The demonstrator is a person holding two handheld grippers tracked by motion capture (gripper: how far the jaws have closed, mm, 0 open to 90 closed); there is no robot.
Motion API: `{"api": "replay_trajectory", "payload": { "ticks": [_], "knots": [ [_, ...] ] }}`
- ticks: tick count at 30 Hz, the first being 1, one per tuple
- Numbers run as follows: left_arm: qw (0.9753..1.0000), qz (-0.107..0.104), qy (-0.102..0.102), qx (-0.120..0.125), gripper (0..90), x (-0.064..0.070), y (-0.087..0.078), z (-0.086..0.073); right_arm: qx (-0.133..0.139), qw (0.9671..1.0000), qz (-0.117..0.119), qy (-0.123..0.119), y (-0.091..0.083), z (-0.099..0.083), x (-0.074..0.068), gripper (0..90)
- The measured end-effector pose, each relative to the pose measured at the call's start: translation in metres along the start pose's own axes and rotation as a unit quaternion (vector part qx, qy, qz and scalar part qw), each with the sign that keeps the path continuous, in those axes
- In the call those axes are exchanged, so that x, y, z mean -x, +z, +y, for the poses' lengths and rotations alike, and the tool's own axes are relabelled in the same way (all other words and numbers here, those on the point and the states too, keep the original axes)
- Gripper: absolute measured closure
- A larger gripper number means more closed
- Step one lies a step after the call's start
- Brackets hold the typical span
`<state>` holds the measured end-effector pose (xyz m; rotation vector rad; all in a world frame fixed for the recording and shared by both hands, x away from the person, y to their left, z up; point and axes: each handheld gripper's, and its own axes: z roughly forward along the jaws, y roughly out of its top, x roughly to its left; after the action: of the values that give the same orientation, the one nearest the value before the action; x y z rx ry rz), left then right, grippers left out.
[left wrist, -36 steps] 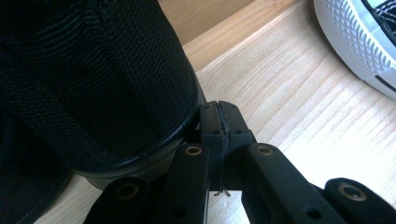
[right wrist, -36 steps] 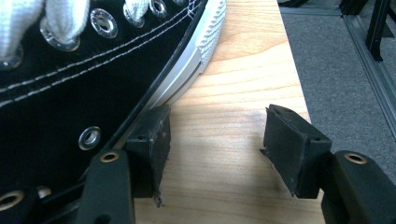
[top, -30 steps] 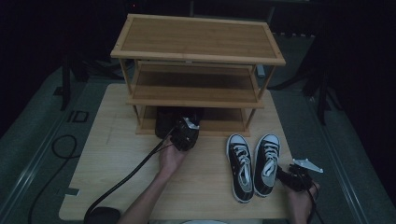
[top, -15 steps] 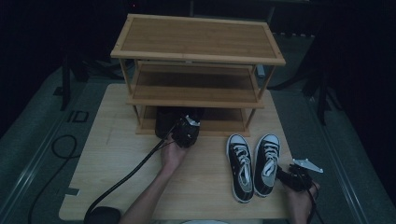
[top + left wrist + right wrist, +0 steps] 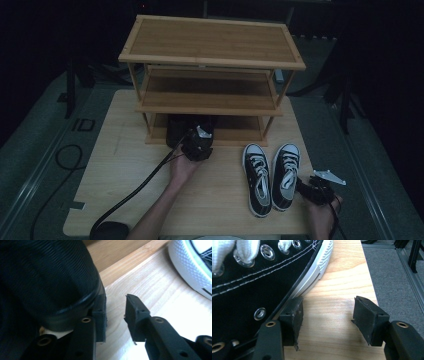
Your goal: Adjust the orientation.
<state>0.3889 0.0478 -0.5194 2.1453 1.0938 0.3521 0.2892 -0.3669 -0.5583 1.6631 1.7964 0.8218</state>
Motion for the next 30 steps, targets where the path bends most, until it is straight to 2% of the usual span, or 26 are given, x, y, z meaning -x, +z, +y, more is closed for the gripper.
{"api": "replay_trajectory", "payload": {
  "ticks": [7,11,16,19,21,27,30],
  "knots": [
    [0.9998,-0.003,0.017,0.001,66.4,-0.008,-0.015,-0.023,0.0,1.0,0.0,0.0,0.0,0.0,0.0,40.6],
    [0.9998,-0.004,0.019,0.003,66.0,-0.014,-0.02,-0.034,0.0,1.0,0.0,0.0,0.0,0.0,0.0,40.6],
    [0.9999,-0.005,0.011,0.008,65.0,-0.021,-0.022,-0.047,0.0,1.0,0.0,0.0,0.0,0.0,0.0,40.6],
    [0.9999,-0.005,0.013,0.008,64.5,-0.025,-0.024,-0.054,0.0,1.0,0.0,0.0,0.0,0.0,0.0,40.6],
    [0.9999,-0.008,0.008,0.013,63.9,-0.027,-0.026,-0.056,0.0,1.0,0.0,-0.001,0.0,0.0,0.0,40.6],
    [0.9998,0.001,0.002,0.02,62.9,-0.035,-0.033,-0.064,0.0,1.0,0.001,-0.001,0.0,0.0,0.0,40.5],
    [0.9998,-0.001,0.0,0.018,61.8,-0.038,-0.035,-0.068,0.0,1.0,0.001,-0.001,0.0,0.0,0.0,40.5]
  ]
}}
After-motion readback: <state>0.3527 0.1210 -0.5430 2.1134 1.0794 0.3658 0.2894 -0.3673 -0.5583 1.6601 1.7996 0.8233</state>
